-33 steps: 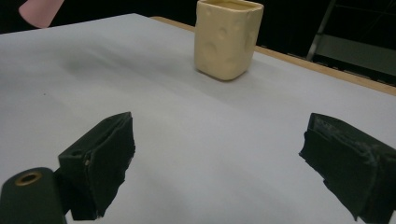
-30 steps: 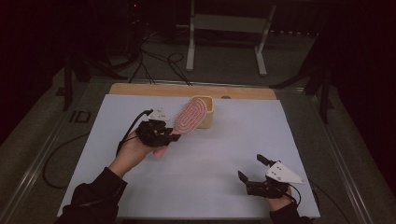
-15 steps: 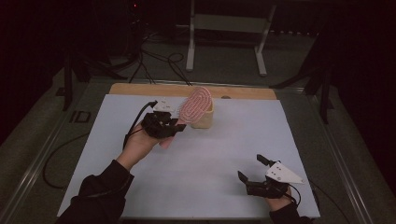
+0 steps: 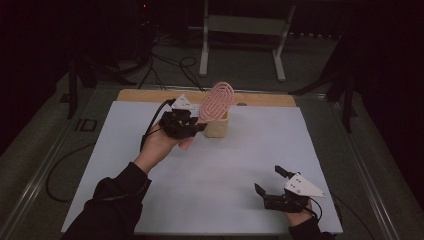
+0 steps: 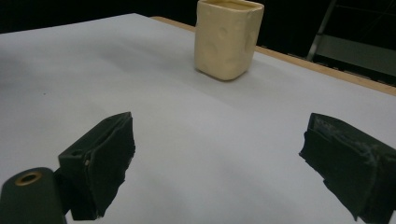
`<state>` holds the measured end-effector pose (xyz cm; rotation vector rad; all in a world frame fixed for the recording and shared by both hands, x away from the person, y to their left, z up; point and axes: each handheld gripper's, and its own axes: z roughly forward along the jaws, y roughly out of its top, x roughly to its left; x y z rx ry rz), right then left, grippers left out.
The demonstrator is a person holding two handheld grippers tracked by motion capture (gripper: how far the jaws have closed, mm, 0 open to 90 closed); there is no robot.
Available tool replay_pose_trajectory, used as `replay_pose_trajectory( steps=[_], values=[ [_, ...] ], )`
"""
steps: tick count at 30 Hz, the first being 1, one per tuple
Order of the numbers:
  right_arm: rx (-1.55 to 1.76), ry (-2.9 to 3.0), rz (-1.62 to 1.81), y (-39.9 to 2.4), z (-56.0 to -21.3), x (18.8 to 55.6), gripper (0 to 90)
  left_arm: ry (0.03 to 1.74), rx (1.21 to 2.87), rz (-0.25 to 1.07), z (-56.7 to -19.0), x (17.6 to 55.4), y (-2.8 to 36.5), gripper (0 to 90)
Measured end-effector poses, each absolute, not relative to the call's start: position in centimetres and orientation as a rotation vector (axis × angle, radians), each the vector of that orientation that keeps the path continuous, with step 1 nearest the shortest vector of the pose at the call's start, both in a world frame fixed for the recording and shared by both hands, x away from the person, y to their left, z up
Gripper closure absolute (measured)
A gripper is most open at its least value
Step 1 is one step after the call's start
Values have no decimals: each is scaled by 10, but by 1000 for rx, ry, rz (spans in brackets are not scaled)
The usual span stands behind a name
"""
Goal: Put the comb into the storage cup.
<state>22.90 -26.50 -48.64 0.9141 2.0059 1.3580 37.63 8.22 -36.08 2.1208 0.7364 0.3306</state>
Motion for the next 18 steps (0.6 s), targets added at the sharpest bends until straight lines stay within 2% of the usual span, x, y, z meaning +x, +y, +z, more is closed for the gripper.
replay_pose_trajectory(
  steps=[18],
  values=[
    [911, 2005, 1357, -266, -486, 229, 92, 725, 2014, 339, -344, 395, 59, 705]
  ],
)
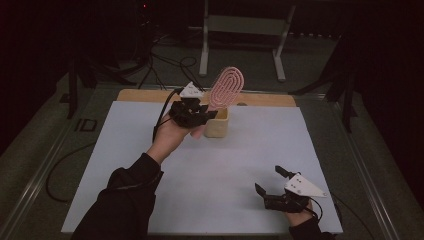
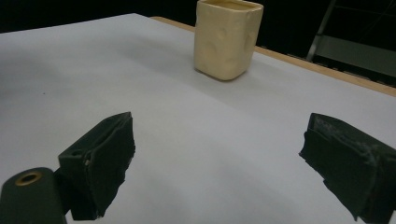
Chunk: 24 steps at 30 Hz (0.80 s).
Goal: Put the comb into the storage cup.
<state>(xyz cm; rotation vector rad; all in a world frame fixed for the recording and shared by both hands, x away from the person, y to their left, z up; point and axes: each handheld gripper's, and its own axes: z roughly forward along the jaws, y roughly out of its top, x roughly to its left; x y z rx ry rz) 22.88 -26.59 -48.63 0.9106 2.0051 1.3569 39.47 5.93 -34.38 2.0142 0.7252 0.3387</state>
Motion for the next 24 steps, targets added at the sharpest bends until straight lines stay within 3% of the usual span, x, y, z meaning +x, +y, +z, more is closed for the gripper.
replay_pose_trajectory(
  steps=[24],
  values=[
    [913, 1997, 1376, -268, -485, 230, 92, 721, 1847, 401, -343, 430, 39, 704]
  ],
)
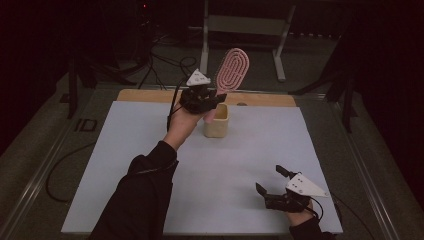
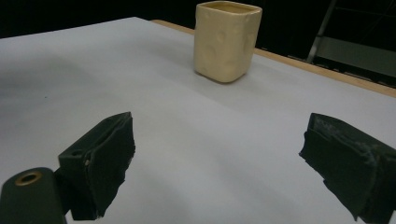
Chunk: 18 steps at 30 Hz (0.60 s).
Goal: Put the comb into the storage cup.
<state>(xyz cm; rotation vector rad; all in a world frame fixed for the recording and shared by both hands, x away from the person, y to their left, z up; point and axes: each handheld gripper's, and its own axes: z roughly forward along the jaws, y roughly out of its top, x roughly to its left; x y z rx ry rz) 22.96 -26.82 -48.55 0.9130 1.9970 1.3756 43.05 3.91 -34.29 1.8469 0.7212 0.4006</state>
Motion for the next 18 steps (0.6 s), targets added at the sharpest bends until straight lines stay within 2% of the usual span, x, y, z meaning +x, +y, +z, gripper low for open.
replay_pose_trajectory(
  steps=[18],
  values=[
    [924, 1996, 1389, -269, -486, 230, 92, 715, 1727, 455, -357, 462, 34, 704]
  ],
)
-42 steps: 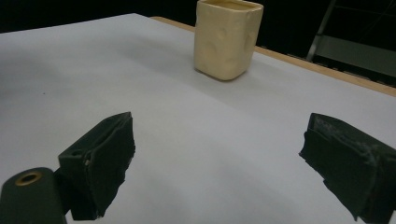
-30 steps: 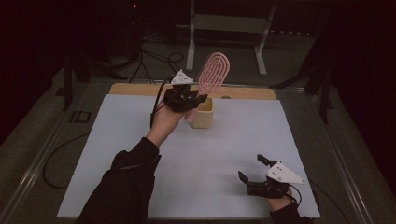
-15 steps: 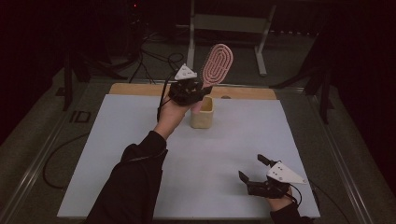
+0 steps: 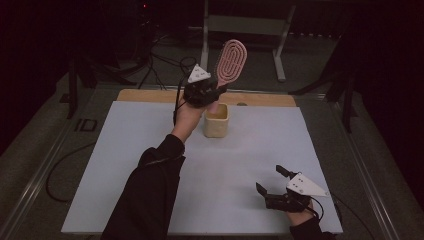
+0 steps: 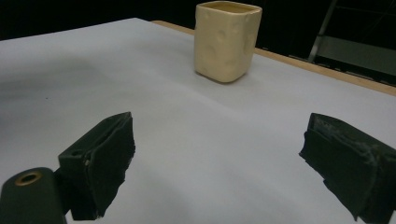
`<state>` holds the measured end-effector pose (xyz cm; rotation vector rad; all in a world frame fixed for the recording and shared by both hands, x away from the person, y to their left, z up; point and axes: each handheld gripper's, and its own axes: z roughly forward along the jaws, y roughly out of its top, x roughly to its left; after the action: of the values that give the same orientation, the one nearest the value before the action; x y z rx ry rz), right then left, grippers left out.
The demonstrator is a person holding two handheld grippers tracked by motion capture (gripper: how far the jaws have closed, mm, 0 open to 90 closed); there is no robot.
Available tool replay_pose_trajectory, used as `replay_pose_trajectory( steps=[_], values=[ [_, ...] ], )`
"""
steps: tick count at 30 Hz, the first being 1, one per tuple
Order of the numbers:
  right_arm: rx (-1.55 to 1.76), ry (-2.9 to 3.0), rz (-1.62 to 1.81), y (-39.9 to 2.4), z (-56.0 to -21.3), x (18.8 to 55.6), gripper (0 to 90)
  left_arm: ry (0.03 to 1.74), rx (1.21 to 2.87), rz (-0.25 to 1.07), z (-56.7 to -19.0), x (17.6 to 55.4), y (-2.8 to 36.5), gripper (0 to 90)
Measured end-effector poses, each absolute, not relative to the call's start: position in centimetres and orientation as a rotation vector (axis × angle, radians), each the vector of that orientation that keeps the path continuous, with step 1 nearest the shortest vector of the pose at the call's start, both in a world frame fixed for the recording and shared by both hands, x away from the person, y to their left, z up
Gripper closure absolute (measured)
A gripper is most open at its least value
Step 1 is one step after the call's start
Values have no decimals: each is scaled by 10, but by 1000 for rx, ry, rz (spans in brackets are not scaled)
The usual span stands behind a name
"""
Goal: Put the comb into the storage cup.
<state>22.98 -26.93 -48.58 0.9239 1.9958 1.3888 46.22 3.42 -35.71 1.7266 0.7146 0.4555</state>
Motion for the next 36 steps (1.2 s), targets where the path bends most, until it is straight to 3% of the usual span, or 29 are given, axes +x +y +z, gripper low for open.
replay_pose_trajectory(
  steps=[15, 36],
  values=[
    [924, 2000, 1404, -271, -486, 230, 92, 662, 1621, 482, -376, 483, 34, 704],
    [923, 2008, 1415, -270, -486, 230, 92, 671, 1610, 469, -422, 492, 34, 703]
  ],
)
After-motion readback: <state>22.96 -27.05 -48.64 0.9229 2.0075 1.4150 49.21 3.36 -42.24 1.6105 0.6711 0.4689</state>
